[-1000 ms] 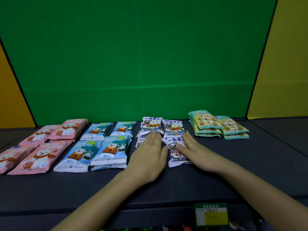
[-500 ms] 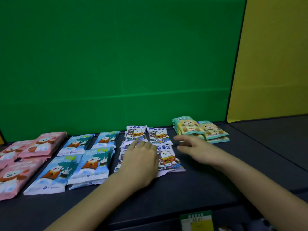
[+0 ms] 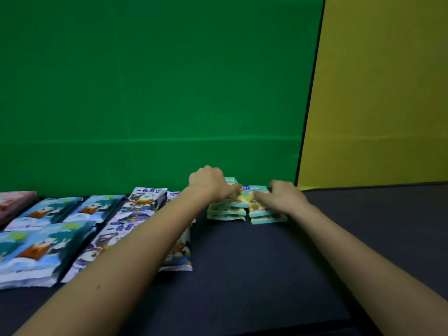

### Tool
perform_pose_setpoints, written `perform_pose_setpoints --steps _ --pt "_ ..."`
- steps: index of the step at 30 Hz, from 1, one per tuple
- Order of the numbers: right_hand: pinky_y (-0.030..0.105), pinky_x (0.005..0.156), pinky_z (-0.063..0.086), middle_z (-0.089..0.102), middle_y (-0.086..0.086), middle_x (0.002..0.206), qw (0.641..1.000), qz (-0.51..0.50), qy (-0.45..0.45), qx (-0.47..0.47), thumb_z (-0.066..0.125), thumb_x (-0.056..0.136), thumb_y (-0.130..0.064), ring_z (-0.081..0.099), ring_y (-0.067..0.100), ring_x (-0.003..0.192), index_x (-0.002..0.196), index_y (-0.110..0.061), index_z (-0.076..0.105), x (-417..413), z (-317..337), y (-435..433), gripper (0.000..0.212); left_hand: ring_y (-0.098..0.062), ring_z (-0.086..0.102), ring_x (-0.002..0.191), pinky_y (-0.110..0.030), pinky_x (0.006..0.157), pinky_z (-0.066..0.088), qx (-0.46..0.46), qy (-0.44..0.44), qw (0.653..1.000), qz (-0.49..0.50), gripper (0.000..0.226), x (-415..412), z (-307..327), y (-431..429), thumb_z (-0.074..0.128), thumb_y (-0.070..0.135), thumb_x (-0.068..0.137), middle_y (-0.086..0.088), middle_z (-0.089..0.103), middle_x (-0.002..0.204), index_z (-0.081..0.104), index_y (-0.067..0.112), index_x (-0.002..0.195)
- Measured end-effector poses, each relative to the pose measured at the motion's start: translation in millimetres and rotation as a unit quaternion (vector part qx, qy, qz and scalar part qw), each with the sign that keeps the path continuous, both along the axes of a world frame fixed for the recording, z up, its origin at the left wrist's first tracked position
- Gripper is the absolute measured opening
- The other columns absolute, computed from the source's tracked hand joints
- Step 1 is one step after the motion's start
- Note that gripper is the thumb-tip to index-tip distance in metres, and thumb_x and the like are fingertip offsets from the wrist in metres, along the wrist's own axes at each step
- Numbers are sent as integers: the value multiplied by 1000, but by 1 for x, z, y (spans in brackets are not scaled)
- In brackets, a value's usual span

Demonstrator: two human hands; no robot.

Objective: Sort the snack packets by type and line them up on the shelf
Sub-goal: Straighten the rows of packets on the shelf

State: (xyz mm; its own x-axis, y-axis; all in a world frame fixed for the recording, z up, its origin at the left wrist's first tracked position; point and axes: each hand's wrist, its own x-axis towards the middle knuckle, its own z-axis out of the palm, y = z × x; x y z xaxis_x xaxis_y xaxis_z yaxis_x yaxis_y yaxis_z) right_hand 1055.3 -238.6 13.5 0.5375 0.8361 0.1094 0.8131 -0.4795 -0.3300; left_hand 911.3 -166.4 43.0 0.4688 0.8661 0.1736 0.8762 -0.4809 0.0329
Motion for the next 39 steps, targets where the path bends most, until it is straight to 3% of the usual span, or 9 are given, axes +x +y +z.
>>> perform_pose_setpoints --steps 4,7,11,15,20,23,28,33,39 --pt "38 90 45 50 16 131 998 9 -51 -47 43 78 -74 46 33 120 124 -4 53 5 -8 13 84 -28 53 119 -31 89 43 -36 11 998 59 77 28 -9 7 44 73 79 -10 54 131 57 11 123" --pt "39 96 41 38 18 140 995 20 -69 -62 44 77 -75 38 33 127 134 -3 44 6 -6 15 91 -26 53 118 -28 80 40 -30 18 995 94 74 40 -14 7 47 69 78 -10 51 130 56 13 125" --pt "34 87 42 40 16 137 994 35 -65 -84 46 77 -71 46 31 122 136 -5 41 5 -3 21 88 -26 52 118 -29 83 41 -38 5 993 116 75 46 -17 10 48 68 78 -11 50 131 54 11 126" --pt "31 80 40 43 13 133 993 42 -85 -76 45 79 -69 47 29 120 134 -5 43 2 -3 22 84 -29 49 121 -34 92 41 -33 -29 991 125 80 43 -20 8 47 65 81 -14 45 134 41 5 134" --pt "30 80 40 46 10 134 992 26 -100 -78 55 75 -65 49 25 121 132 -10 43 -3 2 20 80 -32 47 123 -37 95 40 2 -53 992 110 78 30 -7 -4 46 61 84 -16 42 136 36 3 136" --pt "30 78 39 48 10 133 993 27 -81 -80 56 73 -67 49 26 120 131 -10 45 -5 4 19 81 -32 46 124 -37 94 40 8 -38 995 88 78 18 4 -23 46 63 83 -16 42 136 39 5 134" --pt "37 92 43 42 16 138 997 29 -67 -35 47 77 -72 45 34 125 139 -10 34 -4 15 1 89 -34 45 125 -40 96 40 -19 17 998 53 80 -14 0 -72 42 67 83 -16 42 136 39 6 133" --pt "38 89 41 47 15 131 989 99 -100 -38 43 81 -65 46 35 118 134 -13 39 -13 21 -62 75 -33 45 125 -40 97 39 -43 90 995 8 76 -34 -28 -114 41 63 84 -15 36 139 34 7 136" --pt "35 81 41 42 12 132 981 102 -125 -105 40 81 -68 47 30 117 139 -14 34 -40 -6 -102 80 -33 47 123 -39 100 37 -63 91 994 16 77 -30 -47 -113 30 64 88 -18 35 140 36 4 135"
